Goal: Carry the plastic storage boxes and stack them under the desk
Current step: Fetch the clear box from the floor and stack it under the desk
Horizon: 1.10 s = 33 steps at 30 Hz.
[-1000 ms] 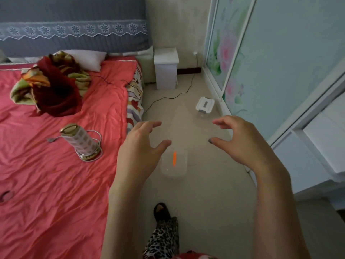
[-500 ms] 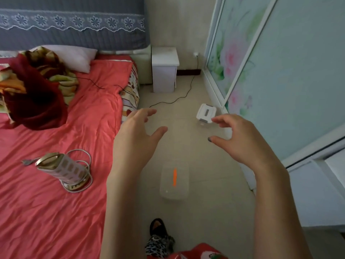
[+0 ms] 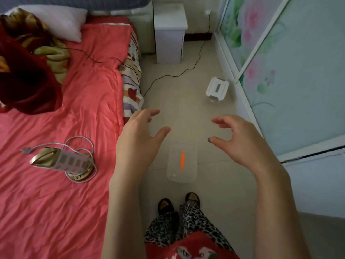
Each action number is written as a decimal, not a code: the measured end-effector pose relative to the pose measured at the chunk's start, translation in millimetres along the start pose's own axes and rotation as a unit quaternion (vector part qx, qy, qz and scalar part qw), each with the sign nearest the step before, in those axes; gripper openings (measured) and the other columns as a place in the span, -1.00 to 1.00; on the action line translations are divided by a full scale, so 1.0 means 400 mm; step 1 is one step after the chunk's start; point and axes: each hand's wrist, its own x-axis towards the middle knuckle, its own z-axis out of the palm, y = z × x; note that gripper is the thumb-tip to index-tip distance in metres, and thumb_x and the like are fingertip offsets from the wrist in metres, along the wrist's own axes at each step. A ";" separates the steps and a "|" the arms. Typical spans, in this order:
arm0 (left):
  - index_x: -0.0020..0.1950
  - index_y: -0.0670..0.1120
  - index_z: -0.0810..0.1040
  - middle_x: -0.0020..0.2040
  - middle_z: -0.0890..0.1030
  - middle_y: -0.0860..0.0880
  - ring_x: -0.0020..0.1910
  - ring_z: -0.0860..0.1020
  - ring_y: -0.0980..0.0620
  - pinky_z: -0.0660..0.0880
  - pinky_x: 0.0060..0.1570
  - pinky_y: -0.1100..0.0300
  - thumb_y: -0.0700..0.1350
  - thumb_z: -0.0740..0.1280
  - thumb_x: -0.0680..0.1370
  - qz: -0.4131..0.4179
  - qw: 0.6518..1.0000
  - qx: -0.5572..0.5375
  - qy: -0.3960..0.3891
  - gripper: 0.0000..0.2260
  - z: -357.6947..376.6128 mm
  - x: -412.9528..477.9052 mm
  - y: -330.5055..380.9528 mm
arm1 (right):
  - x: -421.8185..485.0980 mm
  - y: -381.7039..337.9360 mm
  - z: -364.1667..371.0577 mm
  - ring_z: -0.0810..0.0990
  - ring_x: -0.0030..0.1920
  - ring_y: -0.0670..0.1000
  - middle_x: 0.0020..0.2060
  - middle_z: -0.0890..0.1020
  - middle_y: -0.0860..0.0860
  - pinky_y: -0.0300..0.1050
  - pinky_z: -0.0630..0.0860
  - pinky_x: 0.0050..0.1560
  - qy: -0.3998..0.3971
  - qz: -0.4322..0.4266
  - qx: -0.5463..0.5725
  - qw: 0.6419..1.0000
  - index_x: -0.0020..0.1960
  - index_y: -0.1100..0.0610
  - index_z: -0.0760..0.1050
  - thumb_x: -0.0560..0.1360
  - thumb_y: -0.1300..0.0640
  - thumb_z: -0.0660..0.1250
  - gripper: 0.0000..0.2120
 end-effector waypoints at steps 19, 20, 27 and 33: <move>0.30 0.05 0.48 0.19 0.53 0.15 0.11 0.47 0.25 0.38 0.08 0.28 0.00 0.44 0.46 -0.057 0.995 0.031 -0.076 -0.58 0.253 0.156 -0.160 | 0.220 0.196 0.224 0.50 0.20 -0.09 0.17 0.55 -0.06 -0.24 0.36 0.22 -0.013 0.044 0.064 0.997 0.26 0.06 0.50 0.41 0.11 0.46 -0.56; 0.30 0.05 0.48 0.19 0.53 0.15 0.11 0.47 0.25 0.39 0.08 0.28 0.00 0.44 0.46 -0.060 0.995 0.031 -0.078 -0.58 0.266 0.160 -0.173 | 0.225 0.210 0.237 0.50 0.20 -0.09 0.17 0.55 -0.07 -0.24 0.36 0.21 -0.014 0.049 0.067 0.996 0.27 0.06 0.50 0.41 0.11 0.46 -0.56; 0.30 0.07 0.48 0.16 0.52 0.17 0.06 0.42 0.31 0.38 0.04 0.25 0.02 0.43 0.46 -0.096 0.989 0.042 -0.106 -0.59 0.368 0.195 -0.265 | 0.271 0.314 0.328 0.50 0.21 -0.11 0.19 0.54 -0.09 -0.26 0.36 0.20 -0.031 0.080 0.071 0.994 0.28 0.03 0.48 0.42 0.12 0.45 -0.56; 0.32 0.09 0.46 0.16 0.51 0.19 0.12 0.46 0.26 0.41 0.04 0.22 0.06 0.42 0.45 -0.102 0.986 0.051 -0.121 -0.56 0.455 0.224 -0.339 | 0.305 0.387 0.401 0.48 0.20 -0.15 0.18 0.54 -0.10 -0.31 0.33 0.17 -0.031 0.099 0.068 0.992 0.29 0.00 0.46 0.43 0.10 0.44 -0.56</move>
